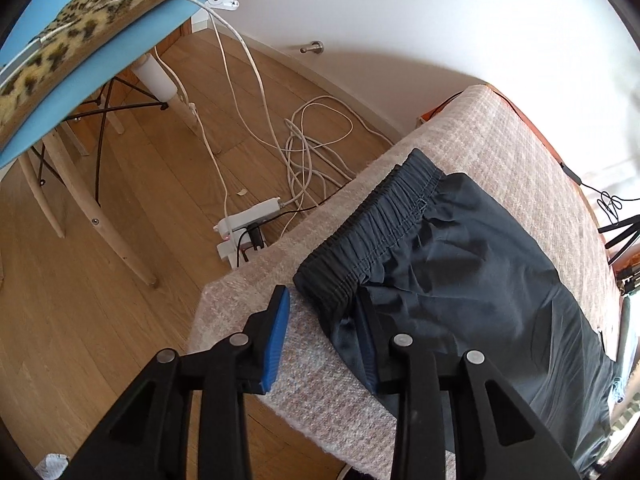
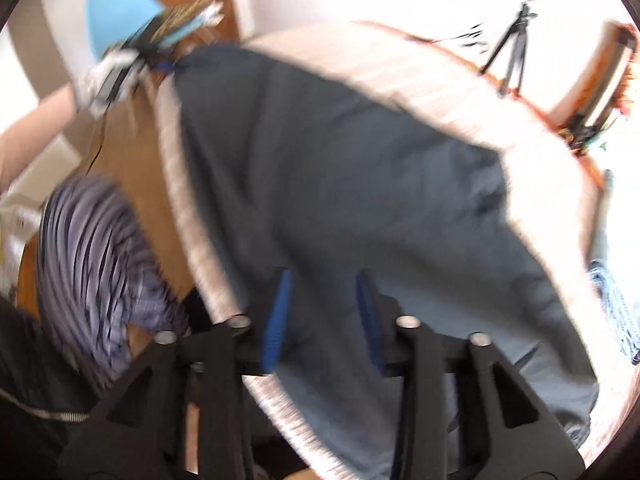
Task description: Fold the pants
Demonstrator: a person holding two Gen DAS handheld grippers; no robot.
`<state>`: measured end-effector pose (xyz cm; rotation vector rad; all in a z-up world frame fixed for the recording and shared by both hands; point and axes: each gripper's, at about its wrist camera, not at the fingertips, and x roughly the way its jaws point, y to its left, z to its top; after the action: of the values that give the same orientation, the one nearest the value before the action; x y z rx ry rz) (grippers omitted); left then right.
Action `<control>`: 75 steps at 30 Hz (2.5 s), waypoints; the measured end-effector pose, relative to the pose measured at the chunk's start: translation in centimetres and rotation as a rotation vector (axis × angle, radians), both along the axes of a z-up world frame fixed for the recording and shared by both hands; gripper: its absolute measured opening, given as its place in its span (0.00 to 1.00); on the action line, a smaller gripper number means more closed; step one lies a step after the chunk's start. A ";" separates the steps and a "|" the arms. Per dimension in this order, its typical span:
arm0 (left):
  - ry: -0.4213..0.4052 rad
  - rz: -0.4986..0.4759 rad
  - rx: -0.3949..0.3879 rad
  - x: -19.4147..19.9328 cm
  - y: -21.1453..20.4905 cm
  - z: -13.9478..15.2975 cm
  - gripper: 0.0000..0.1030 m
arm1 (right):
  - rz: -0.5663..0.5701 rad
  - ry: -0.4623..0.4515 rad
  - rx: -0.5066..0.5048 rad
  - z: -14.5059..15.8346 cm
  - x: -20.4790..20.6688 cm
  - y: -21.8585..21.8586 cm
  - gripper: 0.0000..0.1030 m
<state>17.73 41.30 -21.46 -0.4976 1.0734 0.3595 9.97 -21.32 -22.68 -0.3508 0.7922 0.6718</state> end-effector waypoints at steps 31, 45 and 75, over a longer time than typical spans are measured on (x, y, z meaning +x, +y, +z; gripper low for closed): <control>0.028 -1.137 -0.046 -4.9 -37.0 3.1 0.29 | -0.267 0.184 0.087 -3.6 20.5 -1.5 0.15; 0.019 -1.126 -0.019 -6.1 -37.4 2.2 0.29 | -0.322 0.064 -0.054 -3.5 21.1 0.3 0.06; -0.194 -0.028 -0.360 -6.8 -3.3 1.3 0.48 | 0.022 -0.035 0.068 0.3 0.9 10.6 0.64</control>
<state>10.94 38.04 -20.15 -0.8201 0.9578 0.0881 10.89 -10.74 -22.39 -0.3090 0.7313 0.7101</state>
